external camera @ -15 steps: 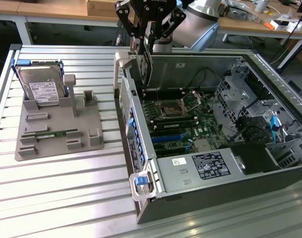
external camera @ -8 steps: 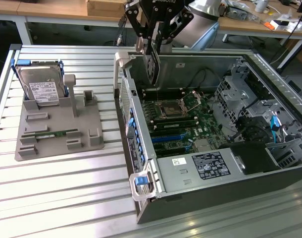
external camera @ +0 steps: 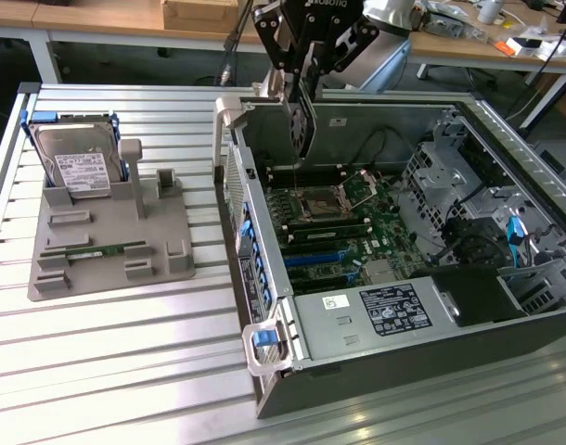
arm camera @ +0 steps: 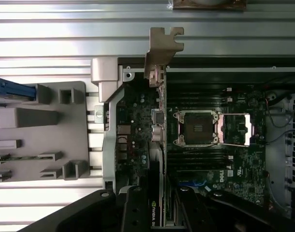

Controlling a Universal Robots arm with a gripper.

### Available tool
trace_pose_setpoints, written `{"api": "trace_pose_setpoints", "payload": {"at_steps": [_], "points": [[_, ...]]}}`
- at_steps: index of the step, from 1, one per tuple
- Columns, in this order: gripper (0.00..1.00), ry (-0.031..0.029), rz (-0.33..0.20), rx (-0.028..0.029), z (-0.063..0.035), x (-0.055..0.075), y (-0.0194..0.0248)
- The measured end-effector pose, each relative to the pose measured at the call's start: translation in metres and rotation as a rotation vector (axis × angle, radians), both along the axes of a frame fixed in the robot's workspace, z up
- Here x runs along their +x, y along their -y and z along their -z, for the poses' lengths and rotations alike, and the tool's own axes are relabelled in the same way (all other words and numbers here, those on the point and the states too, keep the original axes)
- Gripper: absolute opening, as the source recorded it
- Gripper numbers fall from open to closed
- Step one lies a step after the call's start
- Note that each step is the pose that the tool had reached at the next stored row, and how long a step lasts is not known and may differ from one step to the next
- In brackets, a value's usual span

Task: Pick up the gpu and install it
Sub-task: 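Pick up the gpu and move the gpu toward the slot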

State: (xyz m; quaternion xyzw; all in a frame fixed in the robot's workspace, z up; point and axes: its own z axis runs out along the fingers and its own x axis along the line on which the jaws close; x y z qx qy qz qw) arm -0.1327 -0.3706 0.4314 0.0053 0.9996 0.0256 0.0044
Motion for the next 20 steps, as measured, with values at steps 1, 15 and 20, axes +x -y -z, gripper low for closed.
{"api": "trace_pose_setpoints", "payload": {"at_steps": [1, 15, 20], "points": [[0.26, 0.0000, 0.000, 0.0000, 0.0000, 0.002, 0.0000], [0.26, -0.0001, 0.000, 0.0000, 0.0000, 0.028, 0.0000], [0.26, -0.0001, 0.000, 0.0000, 0.0000, 0.039, 0.0000]]}}
